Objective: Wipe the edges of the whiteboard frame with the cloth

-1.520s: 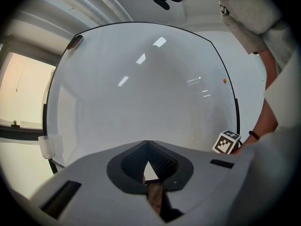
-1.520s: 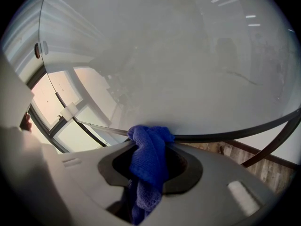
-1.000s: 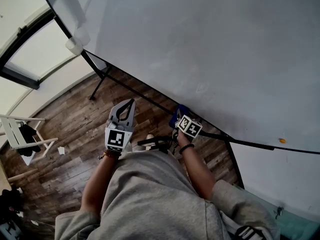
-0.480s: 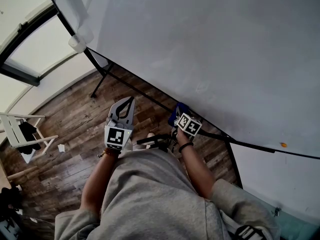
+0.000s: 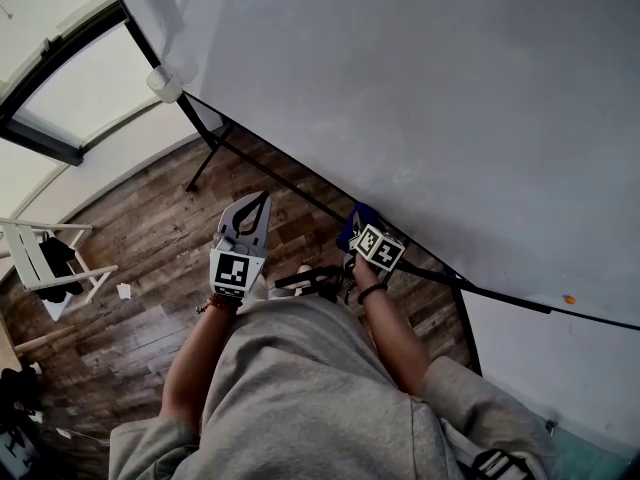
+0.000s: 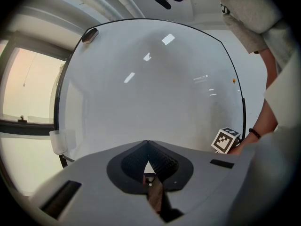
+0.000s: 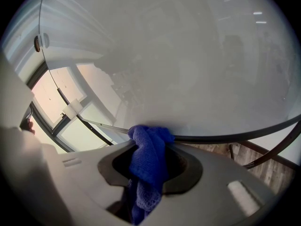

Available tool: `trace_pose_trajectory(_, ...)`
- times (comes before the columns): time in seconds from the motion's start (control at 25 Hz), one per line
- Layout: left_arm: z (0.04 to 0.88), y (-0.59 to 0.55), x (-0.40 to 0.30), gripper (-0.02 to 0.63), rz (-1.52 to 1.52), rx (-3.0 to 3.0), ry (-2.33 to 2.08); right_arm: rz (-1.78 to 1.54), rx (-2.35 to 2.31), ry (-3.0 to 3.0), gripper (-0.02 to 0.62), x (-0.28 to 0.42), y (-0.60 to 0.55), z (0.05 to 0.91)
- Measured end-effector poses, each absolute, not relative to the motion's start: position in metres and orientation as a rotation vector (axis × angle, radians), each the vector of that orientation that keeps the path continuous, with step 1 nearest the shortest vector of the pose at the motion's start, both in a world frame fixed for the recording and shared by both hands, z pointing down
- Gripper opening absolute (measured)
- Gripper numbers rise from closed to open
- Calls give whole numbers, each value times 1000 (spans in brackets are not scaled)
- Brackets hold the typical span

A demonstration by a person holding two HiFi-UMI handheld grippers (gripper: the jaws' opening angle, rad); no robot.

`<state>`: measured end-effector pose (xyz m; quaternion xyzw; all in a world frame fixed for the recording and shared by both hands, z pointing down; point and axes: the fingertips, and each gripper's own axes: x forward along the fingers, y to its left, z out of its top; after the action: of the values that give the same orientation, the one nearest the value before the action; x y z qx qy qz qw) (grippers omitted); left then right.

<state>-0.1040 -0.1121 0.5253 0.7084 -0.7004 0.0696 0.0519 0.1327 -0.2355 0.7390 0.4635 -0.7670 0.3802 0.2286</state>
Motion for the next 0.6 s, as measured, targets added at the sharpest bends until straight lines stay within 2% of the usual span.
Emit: trace_pose_trajectory(0.6,529,-104,-140,9,209,2121,-2148,1060,1256,-2111,137,95,-235,739)
